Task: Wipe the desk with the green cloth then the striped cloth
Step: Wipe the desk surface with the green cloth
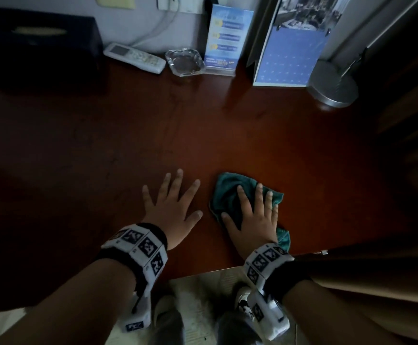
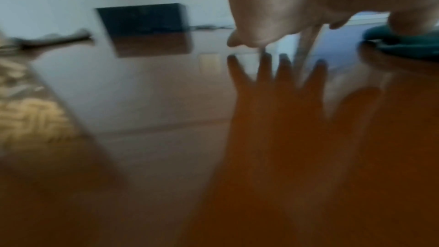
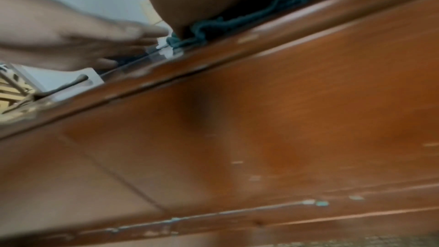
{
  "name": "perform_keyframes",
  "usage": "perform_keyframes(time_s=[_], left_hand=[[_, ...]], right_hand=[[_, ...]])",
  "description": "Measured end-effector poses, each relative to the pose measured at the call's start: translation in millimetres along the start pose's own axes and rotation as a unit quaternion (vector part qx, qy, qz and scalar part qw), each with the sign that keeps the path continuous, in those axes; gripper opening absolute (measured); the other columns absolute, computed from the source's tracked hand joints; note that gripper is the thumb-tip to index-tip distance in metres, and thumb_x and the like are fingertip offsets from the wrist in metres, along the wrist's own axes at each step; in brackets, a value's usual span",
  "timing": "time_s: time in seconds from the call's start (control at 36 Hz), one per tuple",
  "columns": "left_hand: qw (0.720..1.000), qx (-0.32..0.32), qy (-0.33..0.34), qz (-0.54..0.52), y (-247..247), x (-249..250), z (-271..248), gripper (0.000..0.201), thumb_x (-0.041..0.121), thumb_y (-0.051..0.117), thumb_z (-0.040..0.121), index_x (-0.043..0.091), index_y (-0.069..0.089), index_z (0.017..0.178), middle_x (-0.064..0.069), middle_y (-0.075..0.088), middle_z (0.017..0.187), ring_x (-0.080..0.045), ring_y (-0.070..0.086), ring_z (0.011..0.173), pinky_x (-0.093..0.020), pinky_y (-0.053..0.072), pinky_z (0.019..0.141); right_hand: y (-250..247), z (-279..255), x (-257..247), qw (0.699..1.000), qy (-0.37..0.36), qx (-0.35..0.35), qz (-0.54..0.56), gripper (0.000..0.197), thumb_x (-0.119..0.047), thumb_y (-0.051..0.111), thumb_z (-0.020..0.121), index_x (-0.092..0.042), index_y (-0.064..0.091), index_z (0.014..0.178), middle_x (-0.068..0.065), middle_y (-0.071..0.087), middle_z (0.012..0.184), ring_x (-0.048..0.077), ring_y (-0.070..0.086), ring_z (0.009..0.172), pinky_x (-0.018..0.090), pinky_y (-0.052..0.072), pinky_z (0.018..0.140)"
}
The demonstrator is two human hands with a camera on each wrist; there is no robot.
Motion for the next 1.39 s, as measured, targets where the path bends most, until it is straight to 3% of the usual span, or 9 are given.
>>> perform_keyframes(time_s=[0.19,0.25,0.44,0.61,0.69,0.86,0.94,1.25,1.39], left_hand=[[0.997,0.012,-0.070,0.007,-1,-93,-42,0.064,0.057,0.018,0.096,0.043,-0.027,0.141,0.004,-0.047,0.140,-0.022,-0.032,0.139,-0.061,-0.009,0.110],[0.996,0.018,-0.088,0.002,2,-115,-55,0.065,0.057,0.019,0.096,0.044,-0.026,0.140,0.006,-0.047,0.136,-0.022,-0.031,0.139,-0.061,-0.009,0.111],[0.980,0.006,-0.195,-0.047,28,-172,-93,0.069,0.061,0.017,0.093,0.040,-0.030,0.139,0.002,-0.036,0.150,-0.021,-0.026,0.141,-0.061,-0.004,0.111],[0.974,-0.013,-0.210,-0.086,38,-175,-94,0.067,0.060,0.014,0.094,0.035,-0.040,0.126,0.007,-0.051,0.133,-0.021,-0.033,0.138,-0.063,-0.010,0.108],[0.973,-0.021,-0.212,-0.087,38,-175,-94,0.067,0.060,0.015,0.094,0.036,-0.039,0.126,0.005,-0.044,0.145,-0.021,-0.033,0.138,-0.063,-0.011,0.108],[0.972,-0.025,-0.219,-0.083,39,-176,-93,0.069,0.060,0.017,0.094,0.036,-0.036,0.131,0.006,-0.041,0.147,-0.021,-0.032,0.138,-0.062,-0.010,0.108],[0.973,-0.013,-0.216,-0.082,37,-177,-92,0.070,0.060,0.019,0.094,0.037,-0.031,0.137,0.006,-0.039,0.148,-0.021,-0.031,0.139,-0.062,-0.009,0.109],[0.977,-0.039,-0.187,-0.094,38,-176,-92,0.068,0.060,0.018,0.095,0.039,-0.029,0.141,0.009,-0.052,0.131,-0.022,-0.038,0.135,-0.063,-0.015,0.106],[0.978,-0.048,-0.158,-0.128,33,-174,-93,0.069,0.060,0.020,0.094,0.039,-0.026,0.142,0.007,-0.049,0.137,-0.021,-0.039,0.134,-0.063,-0.017,0.105]], right_hand=[[5,-6,-36,1.000,0.004,-0.016,0.004,0.076,-0.068,0.027,0.087,-0.036,-0.001,0.150,0.008,-0.017,0.157,0.031,-0.019,0.143,0.047,-0.008,0.115],[8,-7,-45,1.000,0.005,-0.021,0.002,0.076,-0.068,0.028,0.088,-0.036,-0.002,0.149,0.008,-0.018,0.157,0.031,-0.020,0.143,0.047,-0.009,0.115],[16,-8,-79,1.000,-0.018,-0.026,-0.002,0.077,-0.069,0.028,0.087,-0.036,-0.003,0.149,0.008,-0.019,0.157,0.031,-0.019,0.143,0.048,-0.008,0.116],[21,-6,-110,0.998,-0.061,-0.022,-0.007,0.089,-0.076,0.001,0.069,-0.037,-0.001,0.149,0.009,-0.016,0.157,0.032,-0.017,0.143,0.048,-0.008,0.114],[23,-8,-123,0.997,-0.078,-0.029,-0.012,0.090,-0.075,-0.001,0.068,-0.037,-0.001,0.149,0.009,-0.017,0.157,0.032,-0.018,0.143,0.048,-0.010,0.114],[27,-13,-150,0.992,-0.125,-0.025,-0.004,0.086,-0.074,0.004,0.071,-0.038,0.003,0.149,0.010,-0.016,0.157,0.034,-0.017,0.143,0.048,-0.012,0.113],[32,-17,-158,0.988,-0.147,-0.032,-0.016,0.084,-0.074,0.005,0.072,-0.040,-0.003,0.148,0.009,-0.019,0.156,0.033,-0.020,0.142,0.047,-0.015,0.112],[43,-29,-186,0.981,-0.177,-0.077,-0.032,0.085,-0.078,0.003,0.068,-0.045,-0.013,0.145,0.005,-0.032,0.152,0.029,-0.033,0.136,0.051,-0.020,0.109],[46,-34,-208,0.982,-0.160,-0.093,-0.040,0.088,-0.077,-0.002,0.065,-0.044,-0.012,0.146,0.005,-0.032,0.152,0.027,-0.033,0.136,0.051,-0.019,0.109]])
Point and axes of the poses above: each hand's wrist, its own z-axis towards the middle knuckle, its own y-axis out of the palm, x = y × z, the point moved 10 cm from there along z, towards the middle knuckle
